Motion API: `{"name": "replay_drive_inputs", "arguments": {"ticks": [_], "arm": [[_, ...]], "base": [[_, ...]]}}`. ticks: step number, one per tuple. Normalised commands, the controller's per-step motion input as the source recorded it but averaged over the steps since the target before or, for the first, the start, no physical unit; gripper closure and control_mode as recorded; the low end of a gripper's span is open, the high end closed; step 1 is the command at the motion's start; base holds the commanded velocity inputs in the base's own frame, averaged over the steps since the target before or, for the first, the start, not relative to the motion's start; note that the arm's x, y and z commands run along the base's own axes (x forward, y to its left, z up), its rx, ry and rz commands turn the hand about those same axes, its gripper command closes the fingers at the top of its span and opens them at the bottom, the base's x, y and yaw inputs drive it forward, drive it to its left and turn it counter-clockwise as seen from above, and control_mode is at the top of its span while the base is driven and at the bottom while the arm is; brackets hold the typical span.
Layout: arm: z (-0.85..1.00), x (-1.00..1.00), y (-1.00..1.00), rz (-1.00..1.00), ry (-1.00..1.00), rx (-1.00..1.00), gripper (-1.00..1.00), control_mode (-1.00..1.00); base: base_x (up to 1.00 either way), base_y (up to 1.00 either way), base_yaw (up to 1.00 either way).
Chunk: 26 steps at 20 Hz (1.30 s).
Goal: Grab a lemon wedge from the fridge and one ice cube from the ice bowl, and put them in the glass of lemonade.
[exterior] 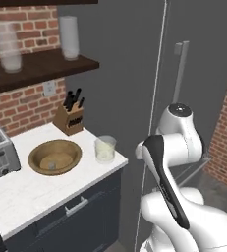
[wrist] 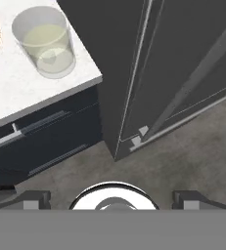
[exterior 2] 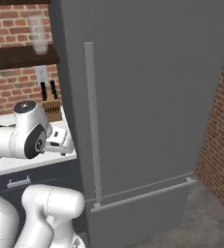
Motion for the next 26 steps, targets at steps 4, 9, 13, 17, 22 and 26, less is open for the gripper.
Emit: {"name": "replay_drive_inputs", "arguments": {"ticks": [4,9,13,17,22,26], "arm": [[0.00,0.00,0.00,0.00,0.00,0.00,-1.00,1.00],[0.00,0.00,0.00,0.00,0.00,0.00,-1.00,1.00],[0.00,0.00,0.00,0.00,0.00,0.00,-1.00,1.00],[0.00,0.00,0.00,0.00,0.00,0.00,-1.00,1.00],[0.00,0.00,0.00,0.00,0.00,0.00,-1.00,1.00],[0.00,0.00,0.00,0.00,0.00,0.00,-1.00,1.00]], "base": [[-0.05,-0.43,-0.06],[-0.22,-0.06,-0.11],[-0.23,0.07,-0.14],[-0.02,0.12,-0.22],[-0.30,0.26,-0.15],[-0.47,0.26,-0.09]]}}
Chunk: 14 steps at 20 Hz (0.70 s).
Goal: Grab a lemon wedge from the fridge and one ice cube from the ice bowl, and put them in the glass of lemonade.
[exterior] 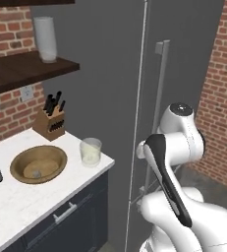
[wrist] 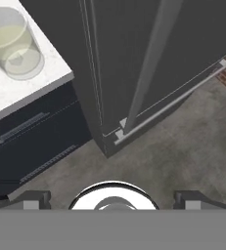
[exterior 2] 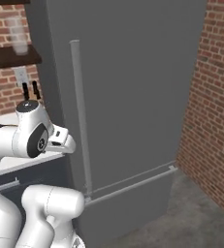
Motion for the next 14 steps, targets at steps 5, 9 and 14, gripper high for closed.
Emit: {"name": "replay_drive_inputs", "arguments": {"ticks": [5,9,14], "arm": [[0.00,0.00,0.00,0.00,0.00,0.00,-1.00,1.00],[0.00,0.00,0.00,0.00,0.00,0.00,-1.00,1.00],[0.00,0.00,0.00,0.00,0.00,0.00,-1.00,1.00]], "base": [[-0.47,0.00,0.00],[-0.09,-0.02,-0.06],[0.01,0.00,-0.14]]}}
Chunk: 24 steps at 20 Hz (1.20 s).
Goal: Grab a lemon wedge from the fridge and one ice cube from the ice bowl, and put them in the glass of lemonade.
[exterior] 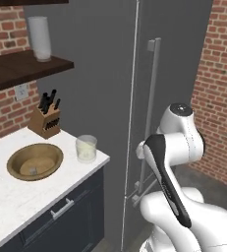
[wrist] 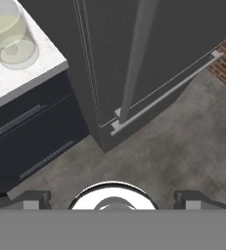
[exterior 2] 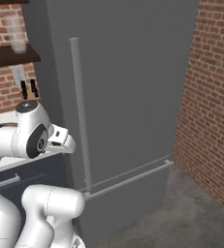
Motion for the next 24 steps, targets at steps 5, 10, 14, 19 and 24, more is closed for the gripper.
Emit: {"name": "replay_drive_inputs", "arguments": {"ticks": [5,10,14,19,24], "arm": [[0.00,0.00,0.00,0.00,0.00,0.00,-1.00,1.00],[0.00,0.00,0.00,0.00,0.00,0.00,-1.00,1.00],[0.00,0.00,0.00,0.00,0.00,0.00,-1.00,1.00],[0.00,0.00,0.00,0.00,0.00,0.00,-1.00,1.00],[0.00,0.07,-0.04,0.03,0.00,0.00,-1.00,-1.00]], "base": [[0.00,0.00,-0.19],[0.02,0.09,-0.08],[0.00,0.00,0.00],[0.04,0.00,0.00],[0.05,-0.02,0.05]]}}
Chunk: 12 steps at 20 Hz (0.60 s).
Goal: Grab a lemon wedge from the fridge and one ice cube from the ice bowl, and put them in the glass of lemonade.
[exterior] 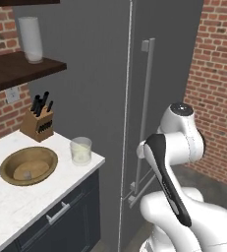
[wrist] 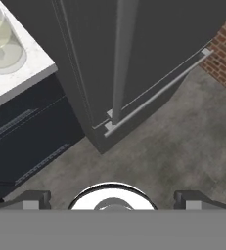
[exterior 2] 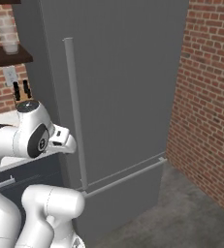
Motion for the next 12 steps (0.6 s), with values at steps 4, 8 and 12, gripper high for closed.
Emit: {"name": "replay_drive_inputs", "arguments": {"ticks": [4,8,12], "arm": [[0.01,0.64,-0.20,0.12,0.00,0.00,-1.00,-1.00],[0.18,0.98,-0.20,0.11,0.00,0.05,-1.00,-1.00],[0.37,0.84,-0.12,0.12,-0.04,0.15,-1.00,-1.00]], "base": [[0.00,0.00,0.00],[0.00,0.00,0.00],[0.00,0.00,0.00]]}}
